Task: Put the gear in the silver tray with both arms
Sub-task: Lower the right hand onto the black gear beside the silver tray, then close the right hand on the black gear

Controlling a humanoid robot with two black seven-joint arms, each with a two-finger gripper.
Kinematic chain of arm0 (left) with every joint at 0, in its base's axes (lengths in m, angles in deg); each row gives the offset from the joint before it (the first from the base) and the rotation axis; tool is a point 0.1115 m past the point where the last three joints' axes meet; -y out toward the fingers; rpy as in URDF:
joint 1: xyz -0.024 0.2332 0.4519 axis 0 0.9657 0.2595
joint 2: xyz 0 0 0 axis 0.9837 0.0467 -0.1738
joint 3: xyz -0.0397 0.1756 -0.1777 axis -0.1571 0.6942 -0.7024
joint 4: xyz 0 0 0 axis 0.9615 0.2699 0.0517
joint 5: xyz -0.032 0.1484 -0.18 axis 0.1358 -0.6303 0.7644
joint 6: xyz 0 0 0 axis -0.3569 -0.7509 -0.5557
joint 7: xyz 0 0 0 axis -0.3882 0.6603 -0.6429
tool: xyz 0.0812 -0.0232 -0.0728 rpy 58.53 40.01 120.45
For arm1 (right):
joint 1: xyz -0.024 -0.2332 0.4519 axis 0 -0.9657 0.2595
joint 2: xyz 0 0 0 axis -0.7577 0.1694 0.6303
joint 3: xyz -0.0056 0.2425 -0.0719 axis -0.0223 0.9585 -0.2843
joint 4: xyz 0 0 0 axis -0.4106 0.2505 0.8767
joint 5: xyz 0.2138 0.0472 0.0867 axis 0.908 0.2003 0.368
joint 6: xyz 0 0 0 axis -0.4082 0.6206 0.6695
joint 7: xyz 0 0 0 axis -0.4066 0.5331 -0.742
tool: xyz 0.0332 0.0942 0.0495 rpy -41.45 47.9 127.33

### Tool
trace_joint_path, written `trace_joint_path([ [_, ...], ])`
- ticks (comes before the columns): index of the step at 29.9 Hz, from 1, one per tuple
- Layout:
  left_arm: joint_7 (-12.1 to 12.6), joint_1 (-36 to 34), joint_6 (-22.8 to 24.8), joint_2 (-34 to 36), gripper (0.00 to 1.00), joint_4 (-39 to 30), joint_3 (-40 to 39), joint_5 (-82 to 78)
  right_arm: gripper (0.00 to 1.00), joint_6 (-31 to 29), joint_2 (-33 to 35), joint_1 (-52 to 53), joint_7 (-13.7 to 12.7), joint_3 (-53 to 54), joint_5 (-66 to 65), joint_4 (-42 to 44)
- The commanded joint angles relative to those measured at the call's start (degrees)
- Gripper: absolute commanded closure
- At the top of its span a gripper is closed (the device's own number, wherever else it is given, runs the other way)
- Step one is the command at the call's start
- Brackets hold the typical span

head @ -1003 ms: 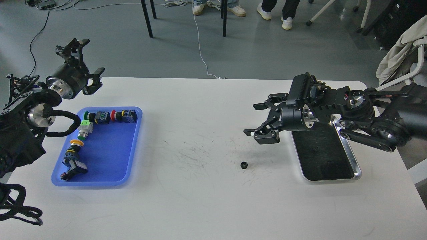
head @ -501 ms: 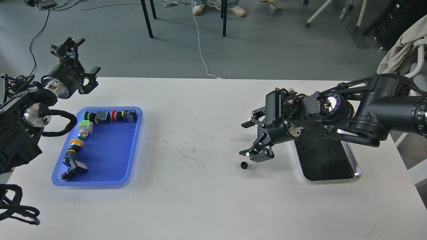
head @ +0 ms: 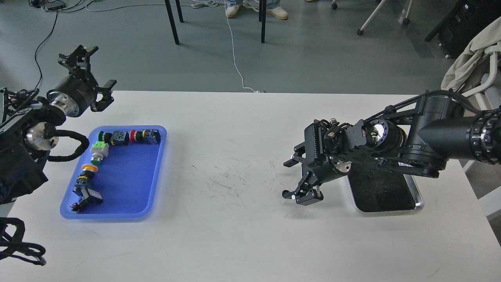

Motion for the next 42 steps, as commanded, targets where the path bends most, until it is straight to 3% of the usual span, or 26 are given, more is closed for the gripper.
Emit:
trace_joint_path([
  [1,0.0,-0.1,0.0,0.1,0.01,0.0,0.1,0.0,0.13,0.1,-0.7,-0.5,0.0,0.0,0.1,0.1],
  [35,-0.2,0.2,0.0,1.1,0.01,0.0,0.2,0.0,0.35,-1.1,-3.2,-2.5,0.0,-2.7,0.0,2.9],
  [42,-0.2,0.2,0.0,1.1,0.01,0.0,0.2,0.0,0.48,-1.3,-3.8,-2.4,0.0,-2.9,0.0,3.2],
])
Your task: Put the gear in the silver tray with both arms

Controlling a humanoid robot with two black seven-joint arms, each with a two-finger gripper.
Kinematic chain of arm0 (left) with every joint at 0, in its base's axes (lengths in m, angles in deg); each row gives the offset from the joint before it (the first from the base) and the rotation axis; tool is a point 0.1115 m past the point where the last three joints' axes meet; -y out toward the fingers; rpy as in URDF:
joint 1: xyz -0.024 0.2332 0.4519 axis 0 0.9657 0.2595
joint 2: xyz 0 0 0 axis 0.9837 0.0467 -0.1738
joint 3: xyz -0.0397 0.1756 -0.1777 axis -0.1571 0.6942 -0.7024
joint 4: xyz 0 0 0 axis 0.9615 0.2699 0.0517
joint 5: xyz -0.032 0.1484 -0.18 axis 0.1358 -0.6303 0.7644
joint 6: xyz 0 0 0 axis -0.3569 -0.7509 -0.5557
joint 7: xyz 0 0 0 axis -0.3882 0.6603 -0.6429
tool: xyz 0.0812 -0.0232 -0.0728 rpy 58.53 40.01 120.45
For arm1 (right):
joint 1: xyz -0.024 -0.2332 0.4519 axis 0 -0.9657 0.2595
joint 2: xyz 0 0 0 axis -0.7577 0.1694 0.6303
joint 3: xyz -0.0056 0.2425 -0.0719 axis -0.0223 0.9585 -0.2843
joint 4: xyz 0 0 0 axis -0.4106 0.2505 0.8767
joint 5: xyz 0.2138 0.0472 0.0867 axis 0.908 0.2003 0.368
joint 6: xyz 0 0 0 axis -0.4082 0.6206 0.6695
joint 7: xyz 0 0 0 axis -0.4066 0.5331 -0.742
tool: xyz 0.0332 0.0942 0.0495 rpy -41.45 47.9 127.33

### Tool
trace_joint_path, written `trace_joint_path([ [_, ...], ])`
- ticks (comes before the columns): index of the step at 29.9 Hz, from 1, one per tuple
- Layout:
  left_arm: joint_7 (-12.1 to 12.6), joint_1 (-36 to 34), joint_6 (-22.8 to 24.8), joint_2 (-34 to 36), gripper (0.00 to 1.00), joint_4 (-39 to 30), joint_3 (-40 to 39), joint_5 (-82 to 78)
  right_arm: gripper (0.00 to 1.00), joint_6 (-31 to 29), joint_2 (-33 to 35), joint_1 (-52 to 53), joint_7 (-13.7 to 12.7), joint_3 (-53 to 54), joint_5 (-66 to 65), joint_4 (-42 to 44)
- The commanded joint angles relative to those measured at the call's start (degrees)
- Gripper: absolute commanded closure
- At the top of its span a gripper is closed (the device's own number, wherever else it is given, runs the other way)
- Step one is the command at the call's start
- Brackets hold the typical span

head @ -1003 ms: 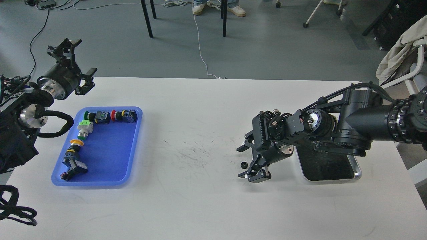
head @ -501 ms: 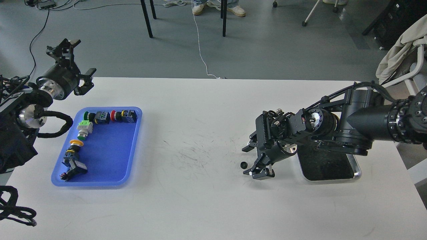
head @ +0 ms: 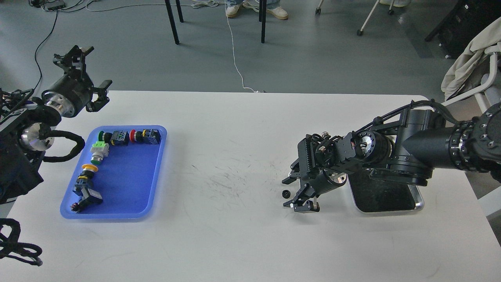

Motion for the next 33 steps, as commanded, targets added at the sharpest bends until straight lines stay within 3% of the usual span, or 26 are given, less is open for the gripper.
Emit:
trace_joint_path([
  [1,0.0,0.0,0.0,0.0,0.01,0.0,0.0,0.0,0.51,-0.1,-0.2,0.0,0.0,-0.2,0.0,0.1],
  [12,0.0,0.0,0.0,-0.1,0.01,0.0,0.0,0.0,0.59,-0.5,-0.5,0.0,0.0,-0.4,-0.1,0.3],
  [26,0.0,0.0,0.0,-0.1,0.01,0.0,0.1,0.0,0.82,-0.5,-0.4,-0.1,0.0,-0.4,-0.3,1.2],
  [28,0.0,0.0,0.0,-0.1,0.01,0.0,0.2,0.0,0.92,-0.5,-0.4,-0.1,0.0,-0.4,-0.4,1.2],
  [33,0.0,0.0,0.0,-0.1,0.01,0.0,0.1,0.0,0.94,-0.5,-0.4,-0.1,0.0,-0.4,-0.4,2.1],
])
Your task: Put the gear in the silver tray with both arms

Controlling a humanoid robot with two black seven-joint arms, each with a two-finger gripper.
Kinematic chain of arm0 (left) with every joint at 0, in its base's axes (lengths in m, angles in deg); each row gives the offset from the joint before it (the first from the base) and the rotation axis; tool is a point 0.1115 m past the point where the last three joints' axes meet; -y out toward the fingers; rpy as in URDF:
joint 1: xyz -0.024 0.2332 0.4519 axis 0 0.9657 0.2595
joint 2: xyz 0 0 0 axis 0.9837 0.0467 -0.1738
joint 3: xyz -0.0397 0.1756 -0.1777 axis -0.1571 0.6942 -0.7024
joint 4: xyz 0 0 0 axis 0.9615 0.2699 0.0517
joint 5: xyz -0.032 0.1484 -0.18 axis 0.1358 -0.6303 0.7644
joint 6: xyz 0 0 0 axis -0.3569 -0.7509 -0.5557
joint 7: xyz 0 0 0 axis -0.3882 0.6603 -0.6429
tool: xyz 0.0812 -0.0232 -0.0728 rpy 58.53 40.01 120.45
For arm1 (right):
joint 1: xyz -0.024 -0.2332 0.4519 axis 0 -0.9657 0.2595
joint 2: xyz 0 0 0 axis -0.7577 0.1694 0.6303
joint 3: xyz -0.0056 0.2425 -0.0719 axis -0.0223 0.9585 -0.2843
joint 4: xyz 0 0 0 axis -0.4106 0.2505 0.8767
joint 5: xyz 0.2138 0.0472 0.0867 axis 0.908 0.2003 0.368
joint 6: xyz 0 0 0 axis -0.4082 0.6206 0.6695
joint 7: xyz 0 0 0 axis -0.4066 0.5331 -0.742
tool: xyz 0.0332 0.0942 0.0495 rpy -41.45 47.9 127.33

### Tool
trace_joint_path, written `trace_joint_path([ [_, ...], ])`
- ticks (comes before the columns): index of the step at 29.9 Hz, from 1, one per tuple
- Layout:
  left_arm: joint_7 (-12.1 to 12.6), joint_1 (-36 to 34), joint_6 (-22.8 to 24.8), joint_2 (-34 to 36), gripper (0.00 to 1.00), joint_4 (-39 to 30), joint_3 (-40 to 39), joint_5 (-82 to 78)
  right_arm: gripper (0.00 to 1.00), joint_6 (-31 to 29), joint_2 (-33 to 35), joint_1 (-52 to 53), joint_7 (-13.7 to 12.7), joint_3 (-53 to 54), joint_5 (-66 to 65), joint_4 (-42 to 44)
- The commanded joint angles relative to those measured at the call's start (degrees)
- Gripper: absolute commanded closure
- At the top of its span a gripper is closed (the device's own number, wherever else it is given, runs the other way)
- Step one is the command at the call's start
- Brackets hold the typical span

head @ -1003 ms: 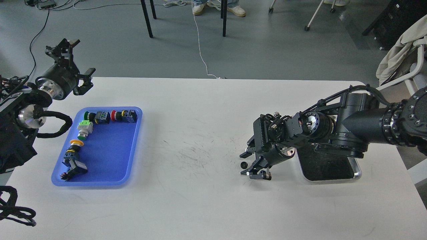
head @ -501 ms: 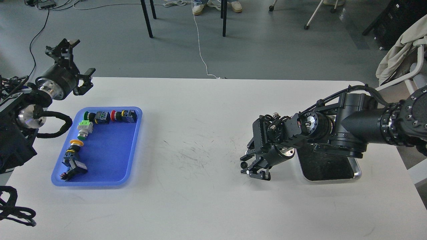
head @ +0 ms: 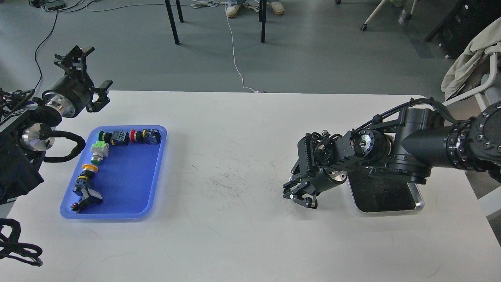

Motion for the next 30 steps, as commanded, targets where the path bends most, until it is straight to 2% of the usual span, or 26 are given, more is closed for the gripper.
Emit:
trace_joint_path([
  [1,0.1,0.0,0.0,0.0,0.01,0.0,0.0,0.0,0.95,0.0,0.0,0.0,0.0,0.0,0.0,0.5],
  [9,0.1,0.6,0.0,0.0,0.01,0.0,0.0,0.0,0.95,0.0,0.6,1.8,0.0,0.5,0.6,0.8],
  [14,0.1,0.7,0.0,0.0,0.01,0.0,0.0,-0.1,0.95,-0.4,4.0,5.4,0.0,1.0,0.7,0.9],
  [22,0.1,0.7,0.0,0.0,0.01,0.0,0.1,-0.1,0.97,-0.4,14.7,7.2,0.0,0.6,0.6,0.9],
  [30,0.1,1.4,0.0,-0.2,0.01,0.0,0.1,-0.1,0.97,-0.3,21.5,1.3,0.0,0.5,0.6,5.0],
])
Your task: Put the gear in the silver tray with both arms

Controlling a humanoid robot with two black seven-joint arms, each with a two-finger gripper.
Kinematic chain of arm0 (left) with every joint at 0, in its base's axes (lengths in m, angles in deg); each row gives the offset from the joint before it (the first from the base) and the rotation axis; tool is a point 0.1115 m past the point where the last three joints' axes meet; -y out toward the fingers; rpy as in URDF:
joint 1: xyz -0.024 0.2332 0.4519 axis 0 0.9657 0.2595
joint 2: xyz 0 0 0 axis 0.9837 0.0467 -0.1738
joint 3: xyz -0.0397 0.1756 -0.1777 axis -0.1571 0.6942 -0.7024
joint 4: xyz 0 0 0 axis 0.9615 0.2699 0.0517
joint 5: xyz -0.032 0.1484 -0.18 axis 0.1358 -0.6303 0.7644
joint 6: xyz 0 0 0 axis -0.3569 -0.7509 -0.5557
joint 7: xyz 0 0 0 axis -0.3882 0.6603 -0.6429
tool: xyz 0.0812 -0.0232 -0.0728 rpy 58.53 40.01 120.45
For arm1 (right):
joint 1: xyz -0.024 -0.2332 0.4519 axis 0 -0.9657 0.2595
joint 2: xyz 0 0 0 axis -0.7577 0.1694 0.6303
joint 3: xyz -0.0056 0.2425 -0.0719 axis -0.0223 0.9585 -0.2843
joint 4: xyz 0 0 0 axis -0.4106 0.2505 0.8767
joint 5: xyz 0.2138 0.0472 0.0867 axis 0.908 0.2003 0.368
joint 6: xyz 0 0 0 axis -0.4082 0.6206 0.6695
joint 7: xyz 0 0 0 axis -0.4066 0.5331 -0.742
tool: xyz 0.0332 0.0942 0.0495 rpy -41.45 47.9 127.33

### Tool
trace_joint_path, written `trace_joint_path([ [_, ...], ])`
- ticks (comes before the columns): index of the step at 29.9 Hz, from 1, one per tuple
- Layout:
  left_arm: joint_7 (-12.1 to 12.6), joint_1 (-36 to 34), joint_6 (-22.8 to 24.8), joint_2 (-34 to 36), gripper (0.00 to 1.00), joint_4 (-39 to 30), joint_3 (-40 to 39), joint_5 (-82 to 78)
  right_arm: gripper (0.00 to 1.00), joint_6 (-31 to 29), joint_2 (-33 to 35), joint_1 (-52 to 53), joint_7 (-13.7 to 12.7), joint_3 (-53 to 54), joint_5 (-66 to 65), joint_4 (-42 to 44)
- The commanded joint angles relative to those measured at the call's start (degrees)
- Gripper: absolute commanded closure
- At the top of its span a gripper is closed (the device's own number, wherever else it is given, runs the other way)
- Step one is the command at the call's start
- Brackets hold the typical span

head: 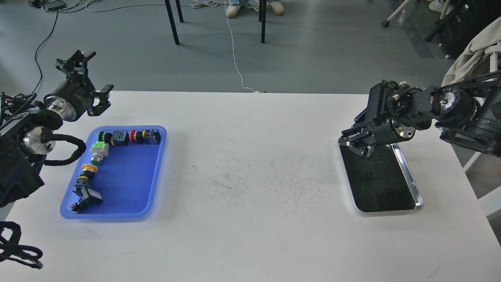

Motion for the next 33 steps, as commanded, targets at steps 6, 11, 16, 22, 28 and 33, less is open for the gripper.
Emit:
trace_joint_path([
  [6,0.0,0.6,0.0,-0.1,0.01,0.0,0.0,0.0,0.97,0.5,2.6,-5.1,0.0,0.6,0.0,5.5],
  [11,0.0,1.0,0.0,-0.1,0.01,0.0,0.0,0.0,0.96,0.6,2.0,-7.3,0.0,0.7,0.0,8.2],
  [16,0.0,1.0,0.0,-0.1,0.01,-0.1,0.0,0.0,0.95,0.6,1.0,-8.3,0.0,1.2,0.0,8.9],
  [22,0.0,1.0,0.0,-0.2,0.01,0.0,0.0,0.0,0.92,0.6,0.1,-8.7,0.0,1.2,0.0,8.8],
  [28,0.0,1.0,0.0,-0.3,0.01,0.0,0.0,0.0,0.85,0.7,0.2,-8.9,0.0,1.2,0.0,8.7],
  [33,-0.1,1.0,0.0,-0.4,0.01,0.0,0.0,0.0,0.76,0.8,0.2,-8.9,0.0,1.3,0.0,8.3],
])
